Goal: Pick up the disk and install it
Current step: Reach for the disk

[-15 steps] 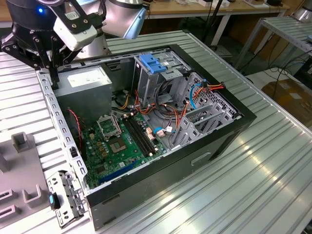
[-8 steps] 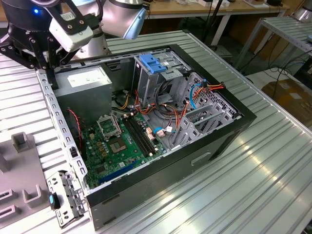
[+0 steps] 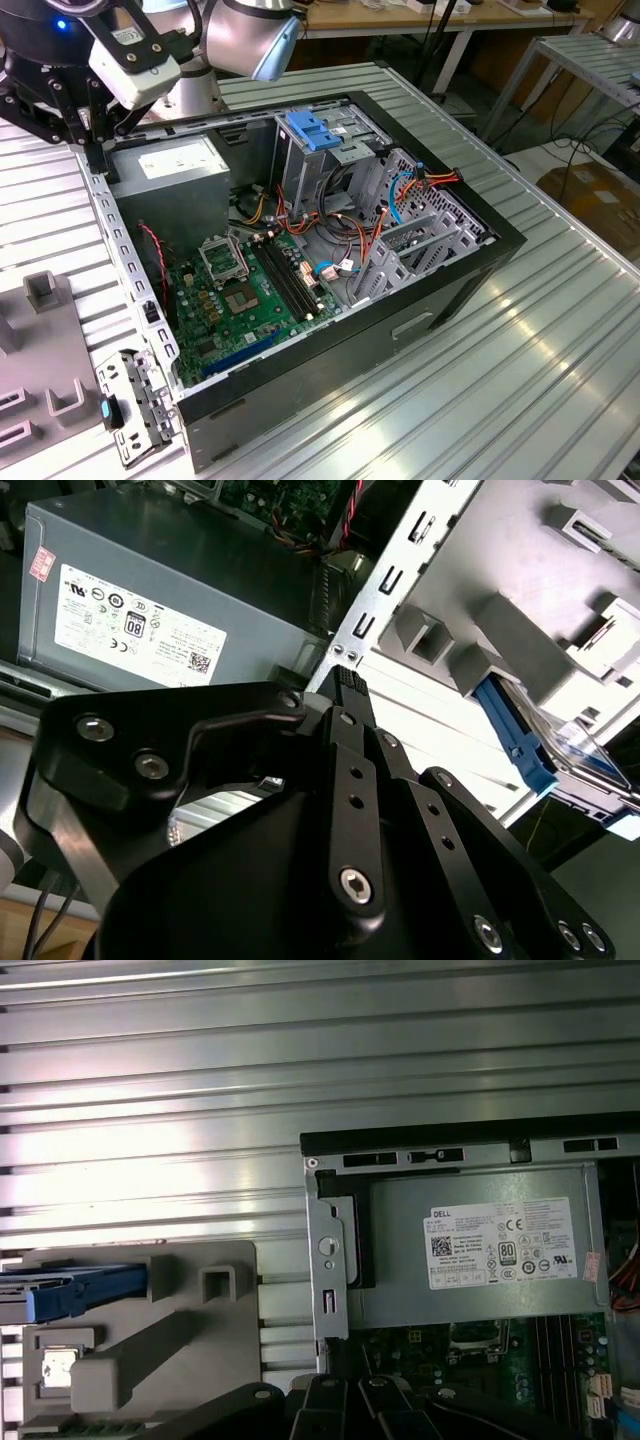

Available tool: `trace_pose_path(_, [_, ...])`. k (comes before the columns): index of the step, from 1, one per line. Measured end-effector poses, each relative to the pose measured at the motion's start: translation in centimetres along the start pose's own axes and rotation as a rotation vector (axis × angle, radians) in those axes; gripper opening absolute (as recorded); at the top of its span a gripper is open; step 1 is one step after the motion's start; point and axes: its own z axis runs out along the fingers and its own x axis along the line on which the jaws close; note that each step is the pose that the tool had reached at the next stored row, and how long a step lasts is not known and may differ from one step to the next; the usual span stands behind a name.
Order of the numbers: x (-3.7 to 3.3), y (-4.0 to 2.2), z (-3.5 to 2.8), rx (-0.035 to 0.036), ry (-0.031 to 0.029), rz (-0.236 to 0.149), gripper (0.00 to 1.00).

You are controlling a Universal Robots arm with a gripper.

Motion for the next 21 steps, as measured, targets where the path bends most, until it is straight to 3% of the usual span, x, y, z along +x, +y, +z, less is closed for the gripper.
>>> trace_pose_path(21, [2.54, -0.21, 0.4, 0.0016, 0.0211, 0.001, 0.11])
